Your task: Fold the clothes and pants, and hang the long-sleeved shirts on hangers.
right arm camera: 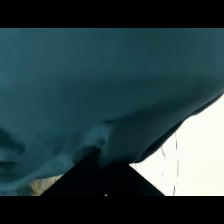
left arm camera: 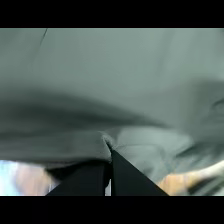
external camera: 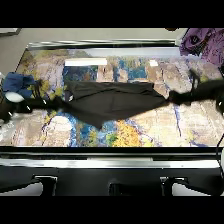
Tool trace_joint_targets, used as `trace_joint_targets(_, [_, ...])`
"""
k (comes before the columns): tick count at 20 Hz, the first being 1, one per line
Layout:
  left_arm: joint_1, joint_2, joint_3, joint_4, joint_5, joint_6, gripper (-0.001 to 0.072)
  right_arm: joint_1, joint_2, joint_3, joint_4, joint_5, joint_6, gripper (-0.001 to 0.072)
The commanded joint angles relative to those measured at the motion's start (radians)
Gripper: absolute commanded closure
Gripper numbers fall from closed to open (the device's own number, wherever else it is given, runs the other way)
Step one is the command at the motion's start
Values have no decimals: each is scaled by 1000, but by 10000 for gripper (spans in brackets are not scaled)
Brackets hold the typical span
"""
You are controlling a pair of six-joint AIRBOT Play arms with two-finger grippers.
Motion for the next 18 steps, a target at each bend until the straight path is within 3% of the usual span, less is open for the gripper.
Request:
trace_joint_targets(1, [-1,1,426,189,-63,-138,694,50,20,344,-32,10,111,675])
trace_joint_targets(6, [0,61,1005,554,-188,-394,693,47,158,726,-108,-106,168,675])
trace_joint_targets(13, [0,522,808,779,-193,-531,693,47,548,731,-306,-154,259,675])
trace_joint_targets(18, [0,621,766,822,-216,-566,693,47,589,720,-335,-154,340,675])
